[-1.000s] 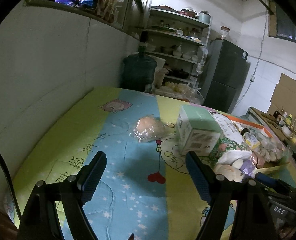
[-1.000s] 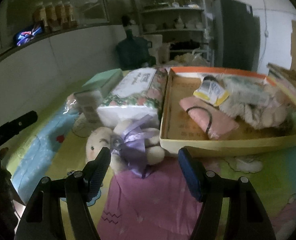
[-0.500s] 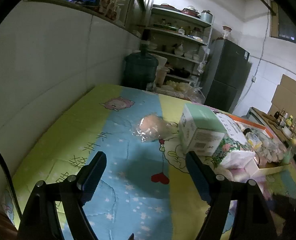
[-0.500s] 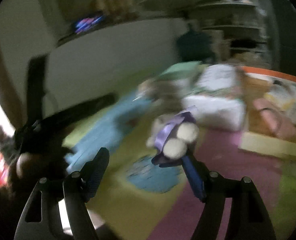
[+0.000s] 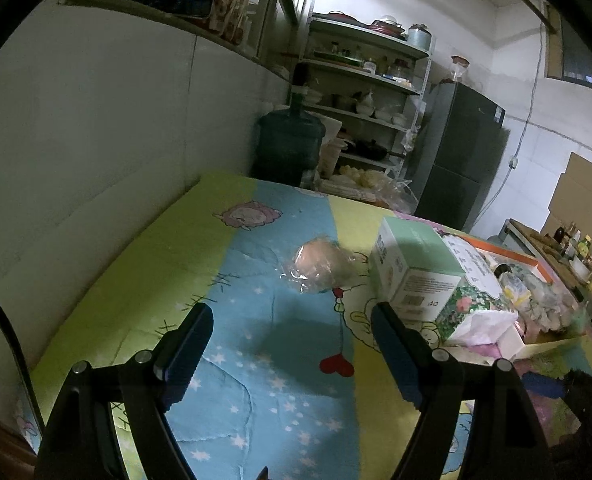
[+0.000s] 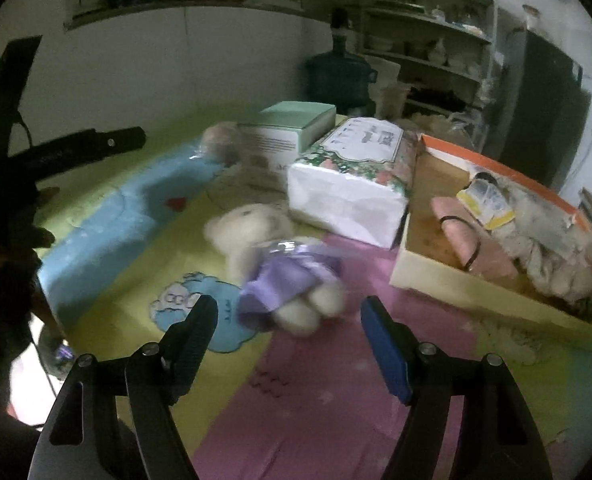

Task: Organize soft objects
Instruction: 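Grasp the bagged bread roll with the left tool while the right tool grasps the teddy bear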

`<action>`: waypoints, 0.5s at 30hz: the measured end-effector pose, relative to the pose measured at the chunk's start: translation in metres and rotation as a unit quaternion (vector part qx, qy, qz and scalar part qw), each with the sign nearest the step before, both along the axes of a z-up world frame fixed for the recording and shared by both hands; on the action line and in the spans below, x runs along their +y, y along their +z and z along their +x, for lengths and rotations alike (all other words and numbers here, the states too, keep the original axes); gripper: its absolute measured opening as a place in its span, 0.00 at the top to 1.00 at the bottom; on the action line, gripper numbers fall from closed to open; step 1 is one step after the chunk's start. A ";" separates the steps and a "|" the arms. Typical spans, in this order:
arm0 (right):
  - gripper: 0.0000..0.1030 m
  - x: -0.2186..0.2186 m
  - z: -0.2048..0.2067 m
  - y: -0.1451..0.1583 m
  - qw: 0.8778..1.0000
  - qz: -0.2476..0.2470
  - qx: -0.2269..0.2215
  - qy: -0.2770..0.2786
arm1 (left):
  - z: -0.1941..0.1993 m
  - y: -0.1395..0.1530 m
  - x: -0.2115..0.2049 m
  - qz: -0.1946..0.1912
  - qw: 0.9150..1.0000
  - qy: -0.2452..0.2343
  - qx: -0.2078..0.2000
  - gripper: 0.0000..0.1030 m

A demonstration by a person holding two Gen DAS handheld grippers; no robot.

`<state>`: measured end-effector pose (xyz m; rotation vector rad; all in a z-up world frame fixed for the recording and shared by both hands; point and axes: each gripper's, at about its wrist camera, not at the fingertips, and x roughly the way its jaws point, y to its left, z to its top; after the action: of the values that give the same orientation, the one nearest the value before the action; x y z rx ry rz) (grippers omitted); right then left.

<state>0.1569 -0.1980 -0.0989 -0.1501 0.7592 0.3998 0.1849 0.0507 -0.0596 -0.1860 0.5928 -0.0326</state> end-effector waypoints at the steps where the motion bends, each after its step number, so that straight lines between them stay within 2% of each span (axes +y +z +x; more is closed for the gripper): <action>1: 0.24 0.001 0.003 0.000 1.000 -0.005 -0.005 0.010 | 0.001 0.001 0.000 0.001 1.000 0.000 0.000 0.21; 6: 0.24 0.012 0.022 -0.002 0.998 -0.008 -0.003 0.055 | 0.009 0.003 0.002 0.011 1.000 -0.020 -0.004 0.21; 11: 0.24 0.022 0.034 -0.009 0.996 -0.009 0.009 0.084 | 0.032 0.005 -0.004 0.051 0.996 -0.076 0.008 0.21; 12: 0.28 0.022 0.034 -0.010 0.997 -0.010 0.010 0.082 | 0.039 0.007 -0.004 0.060 0.994 -0.093 0.006 0.21; 13: 0.50 0.022 0.035 -0.011 0.997 -0.011 0.011 0.076 | 0.045 0.008 -0.006 0.067 0.993 -0.102 0.005 0.21; 15: 0.51 0.021 0.034 -0.010 0.997 -0.004 0.010 0.071 | 0.060 0.010 -0.006 0.083 0.989 -0.119 -0.001 0.21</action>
<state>0.1911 -0.1768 -0.1093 -0.2078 0.7728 0.5342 0.2452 0.0444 -0.0494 0.0472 0.6098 -0.2139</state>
